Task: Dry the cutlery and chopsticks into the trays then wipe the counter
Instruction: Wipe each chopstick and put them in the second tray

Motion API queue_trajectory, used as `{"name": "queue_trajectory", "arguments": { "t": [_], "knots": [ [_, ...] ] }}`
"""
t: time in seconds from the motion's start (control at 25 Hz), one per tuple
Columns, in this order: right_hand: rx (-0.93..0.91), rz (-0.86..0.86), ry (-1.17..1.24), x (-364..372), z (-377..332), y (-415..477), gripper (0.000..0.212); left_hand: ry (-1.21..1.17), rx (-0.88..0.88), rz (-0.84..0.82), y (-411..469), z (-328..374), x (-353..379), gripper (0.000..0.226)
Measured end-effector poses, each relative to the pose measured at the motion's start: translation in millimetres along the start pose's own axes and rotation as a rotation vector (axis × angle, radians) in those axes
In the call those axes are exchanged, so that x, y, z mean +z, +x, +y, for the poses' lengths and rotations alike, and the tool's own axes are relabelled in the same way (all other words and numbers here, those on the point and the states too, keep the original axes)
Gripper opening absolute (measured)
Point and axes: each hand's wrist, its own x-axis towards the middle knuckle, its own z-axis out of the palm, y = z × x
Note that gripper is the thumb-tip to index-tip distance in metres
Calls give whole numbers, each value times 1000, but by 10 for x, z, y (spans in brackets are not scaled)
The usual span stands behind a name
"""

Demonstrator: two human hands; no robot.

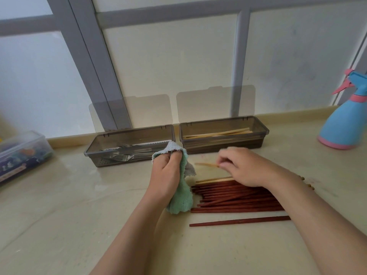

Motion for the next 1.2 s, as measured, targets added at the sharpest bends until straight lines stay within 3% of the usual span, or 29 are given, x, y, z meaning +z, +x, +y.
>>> {"name": "queue_trajectory", "arguments": {
  "t": [0.12, 0.24, 0.4, 0.68, 0.88, 1.0, 1.2],
  "knots": [
    [-130, 261, 138, -33, -61, -12, 15, 69, 9, -33, 15, -21, 14, 47],
    [-240, 311, 181, 35, -176, -32, 18, 68, 34, -111, -40, 33, 36, 47],
    [-272, 335, 211, 143, -292, -33, 26, 35, 70, -86, -43, 24, 42, 43],
    [-222, 314, 237, 203, -399, -31, 37, -100, -3, 130, -14, 27, 9, 37],
    [-349, 350, 310, 310, -530, -48, 32, -66, 75, 111, -44, 61, 89, 46],
    [-294, 382, 369, 324, -556, -42, 26, -5, 138, 122, -79, 79, 144, 48],
    [-103, 136, 360, 159, -462, -60, 18, -89, 33, 340, 63, 68, 18, 48]
  ]
}}
